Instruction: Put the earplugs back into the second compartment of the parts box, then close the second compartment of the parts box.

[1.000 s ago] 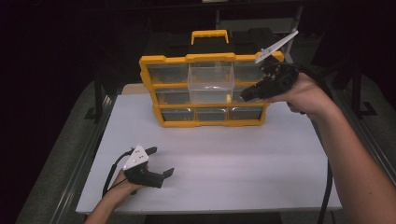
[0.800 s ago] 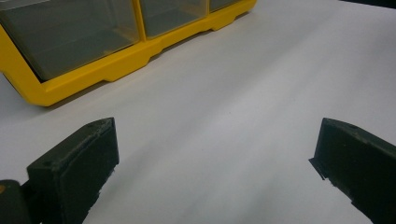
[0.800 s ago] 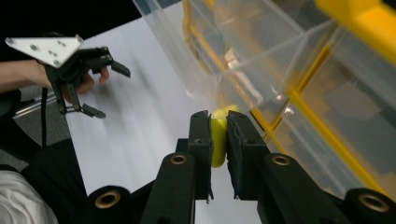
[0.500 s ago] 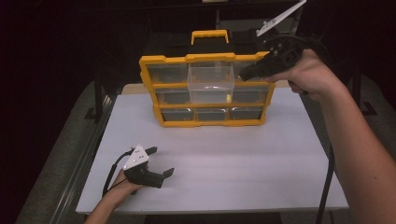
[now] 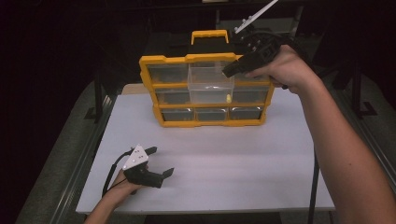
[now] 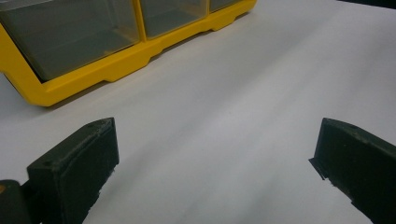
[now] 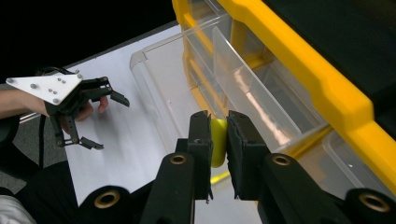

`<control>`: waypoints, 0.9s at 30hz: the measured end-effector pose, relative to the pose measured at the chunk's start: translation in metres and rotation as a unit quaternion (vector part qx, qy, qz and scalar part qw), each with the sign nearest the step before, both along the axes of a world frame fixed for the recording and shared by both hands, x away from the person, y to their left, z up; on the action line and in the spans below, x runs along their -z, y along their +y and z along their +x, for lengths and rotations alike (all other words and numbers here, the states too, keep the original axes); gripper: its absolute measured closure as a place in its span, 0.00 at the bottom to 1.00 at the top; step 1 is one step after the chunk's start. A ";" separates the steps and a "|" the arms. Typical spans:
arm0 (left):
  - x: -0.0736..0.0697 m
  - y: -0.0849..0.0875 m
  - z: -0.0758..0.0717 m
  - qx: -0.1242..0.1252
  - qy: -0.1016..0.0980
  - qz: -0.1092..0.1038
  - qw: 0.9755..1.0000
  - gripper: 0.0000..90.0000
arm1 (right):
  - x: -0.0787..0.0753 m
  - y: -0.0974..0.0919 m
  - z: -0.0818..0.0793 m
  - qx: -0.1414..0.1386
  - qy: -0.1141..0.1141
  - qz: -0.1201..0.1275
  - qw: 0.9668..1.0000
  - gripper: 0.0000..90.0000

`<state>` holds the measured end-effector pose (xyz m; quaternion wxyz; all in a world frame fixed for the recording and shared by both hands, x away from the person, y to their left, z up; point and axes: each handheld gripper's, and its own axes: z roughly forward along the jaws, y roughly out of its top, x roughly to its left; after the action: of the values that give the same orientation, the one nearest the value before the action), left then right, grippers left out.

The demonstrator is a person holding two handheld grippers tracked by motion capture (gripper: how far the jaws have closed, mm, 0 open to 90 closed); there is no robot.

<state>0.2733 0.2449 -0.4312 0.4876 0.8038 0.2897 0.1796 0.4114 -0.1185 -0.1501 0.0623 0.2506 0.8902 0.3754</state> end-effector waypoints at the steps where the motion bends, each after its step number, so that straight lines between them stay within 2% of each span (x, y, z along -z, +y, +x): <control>1: 0.000 0.000 0.000 0.000 0.000 0.000 1.000 0.00 | 0.001 0.002 0.001 0.000 0.000 -0.003 1.000 0.87; 4: 0.000 0.001 0.000 0.001 -0.002 -0.003 1.000 0.00 | 0.004 0.006 0.004 0.004 0.002 -0.008 1.000 0.79; 7: 0.000 0.002 0.000 0.000 0.000 -0.003 1.000 0.00 | 0.003 0.007 0.004 0.007 -0.003 -0.010 1.000 0.78; 11: 0.001 0.004 0.001 -0.001 0.000 -0.006 1.000 0.00 | -0.002 0.009 0.001 0.002 -0.003 0.001 1.000 0.87; 16: 0.001 0.003 0.001 0.000 0.001 -0.006 1.000 0.00 | -0.002 0.016 -0.009 -0.020 0.000 0.012 1.000 0.97; 22: 0.000 0.001 0.000 0.000 0.000 -0.003 1.000 0.00 | 0.005 0.026 -0.019 -0.044 0.006 0.010 0.999 0.98; 27: 0.000 0.001 -0.001 0.001 0.001 -0.004 1.000 0.00 | 0.013 0.028 -0.021 -0.049 0.006 0.005 0.999 0.98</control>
<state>0.2727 0.2455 -0.4312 0.4912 0.8021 0.2898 0.1772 0.3901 -0.0910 -0.1632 0.0371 0.2094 0.8998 0.3809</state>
